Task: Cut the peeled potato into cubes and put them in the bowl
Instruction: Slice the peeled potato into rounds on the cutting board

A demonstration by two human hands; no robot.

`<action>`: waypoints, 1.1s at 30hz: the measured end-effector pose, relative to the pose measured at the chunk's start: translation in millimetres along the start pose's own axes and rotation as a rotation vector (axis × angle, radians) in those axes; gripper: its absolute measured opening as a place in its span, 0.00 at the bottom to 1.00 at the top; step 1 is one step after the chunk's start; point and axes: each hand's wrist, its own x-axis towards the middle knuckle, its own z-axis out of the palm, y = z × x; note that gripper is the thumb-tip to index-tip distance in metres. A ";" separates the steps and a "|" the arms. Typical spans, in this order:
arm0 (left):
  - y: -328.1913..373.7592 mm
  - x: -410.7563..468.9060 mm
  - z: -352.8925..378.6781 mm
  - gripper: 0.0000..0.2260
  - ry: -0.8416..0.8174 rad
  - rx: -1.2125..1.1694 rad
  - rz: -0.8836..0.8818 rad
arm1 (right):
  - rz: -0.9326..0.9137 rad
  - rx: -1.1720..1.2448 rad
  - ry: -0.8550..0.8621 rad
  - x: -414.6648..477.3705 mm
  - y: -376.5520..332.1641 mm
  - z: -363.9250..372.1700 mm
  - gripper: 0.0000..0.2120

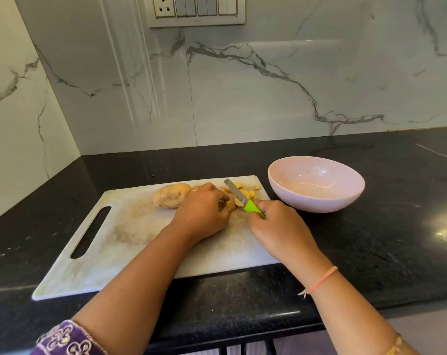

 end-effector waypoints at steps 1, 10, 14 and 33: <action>0.9 0.2 0.5 0.13 0.006 0.001 -0.006 | 0.002 -0.001 0.010 0.2 0.8 0.8 0.15; 7.7 -3.8 -1.7 0.09 0.059 -0.033 -0.078 | -0.017 0.049 0.058 -1.4 0.3 6.6 0.17; 8.5 -7.1 -3.8 0.08 0.109 -0.170 -0.131 | -0.031 0.048 0.067 -5.0 -5.7 5.2 0.18; 3.2 -3.6 2.4 0.15 0.140 -0.276 -0.093 | -0.071 -0.100 0.035 -0.9 -20.5 6.8 0.18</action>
